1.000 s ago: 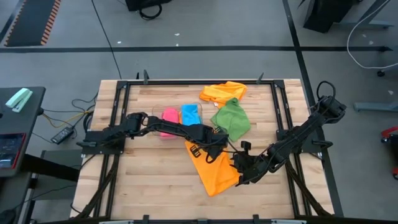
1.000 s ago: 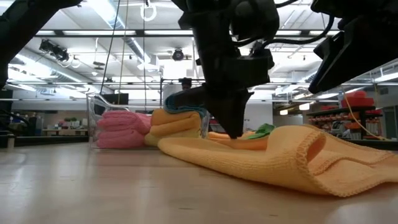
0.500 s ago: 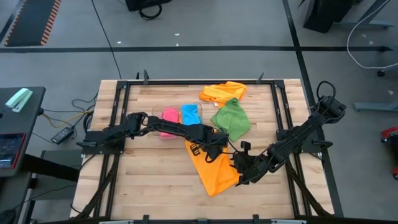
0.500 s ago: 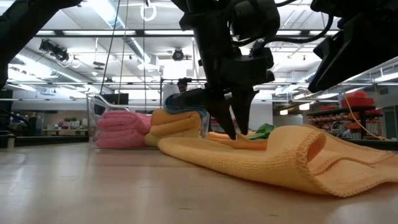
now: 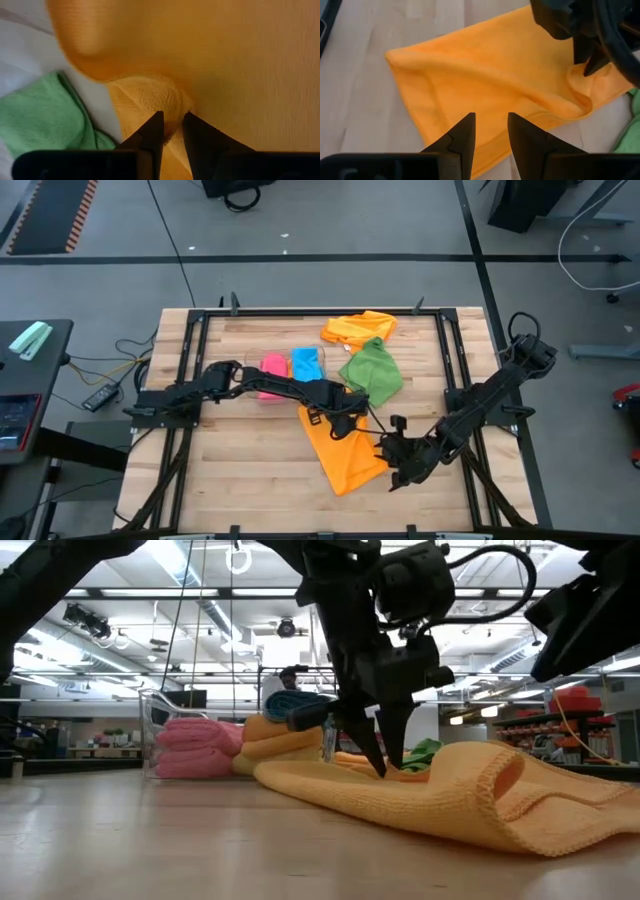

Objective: Fold microfiber towels
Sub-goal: Fold the bottom orange microfiber cloth

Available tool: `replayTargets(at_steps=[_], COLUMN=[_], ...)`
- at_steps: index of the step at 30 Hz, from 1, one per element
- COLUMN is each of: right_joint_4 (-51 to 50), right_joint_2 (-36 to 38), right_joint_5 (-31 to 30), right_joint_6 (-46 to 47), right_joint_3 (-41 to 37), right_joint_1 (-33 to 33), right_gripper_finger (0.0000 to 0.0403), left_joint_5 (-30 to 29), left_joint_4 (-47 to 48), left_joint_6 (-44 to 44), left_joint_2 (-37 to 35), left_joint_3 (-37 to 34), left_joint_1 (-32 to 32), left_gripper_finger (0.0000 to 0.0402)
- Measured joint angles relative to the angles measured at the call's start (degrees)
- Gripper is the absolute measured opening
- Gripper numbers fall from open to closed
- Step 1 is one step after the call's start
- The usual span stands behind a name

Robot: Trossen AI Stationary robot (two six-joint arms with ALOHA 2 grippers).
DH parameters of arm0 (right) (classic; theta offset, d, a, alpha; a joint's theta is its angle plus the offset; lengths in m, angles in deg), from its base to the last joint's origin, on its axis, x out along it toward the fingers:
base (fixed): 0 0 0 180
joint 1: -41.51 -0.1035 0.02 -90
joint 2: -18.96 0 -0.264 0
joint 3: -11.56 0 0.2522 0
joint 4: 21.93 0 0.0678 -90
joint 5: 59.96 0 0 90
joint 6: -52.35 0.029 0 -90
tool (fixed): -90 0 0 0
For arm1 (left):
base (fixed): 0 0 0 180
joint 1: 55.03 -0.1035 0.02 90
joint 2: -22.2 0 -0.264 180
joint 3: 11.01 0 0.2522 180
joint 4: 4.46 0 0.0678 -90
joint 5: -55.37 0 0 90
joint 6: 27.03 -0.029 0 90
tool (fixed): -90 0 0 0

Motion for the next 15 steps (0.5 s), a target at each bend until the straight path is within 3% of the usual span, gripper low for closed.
replayTargets(at_steps=[4, 8, 12, 15], right_joint_4=[0.02, 0.03, 0.04, 0.09], right_joint_2=[0.01, -0.01, -0.01, -0.01], right_joint_5=[0.02, 0.0, 0.0, 0.0], right_joint_6=[0.98, 1.96, 2.77, 2.95], right_joint_3=[0.0, -0.02, -0.02, -0.02], right_joint_1=[-0.71, -0.74, -0.73, -0.73], right_gripper_finger=[0.0123, 0.0123, 0.0123, 0.0123], left_joint_5=[-2.37, -8.29, -10.58, -11.98], left_joint_4=[-1.33, -2.36, 1.91, 4.59], left_joint_6=[-1.58, -0.14, 1.55, 4.89], left_joint_2=[0.03, 0.01, 0.0, 0.0], left_joint_3=[0.0, 0.0, 0.0, 0.0], left_joint_1=[0.02, 0.22, 0.7, 1.4], left_gripper_finger=[0.0065, 0.0045, 0.0011, 0.001])
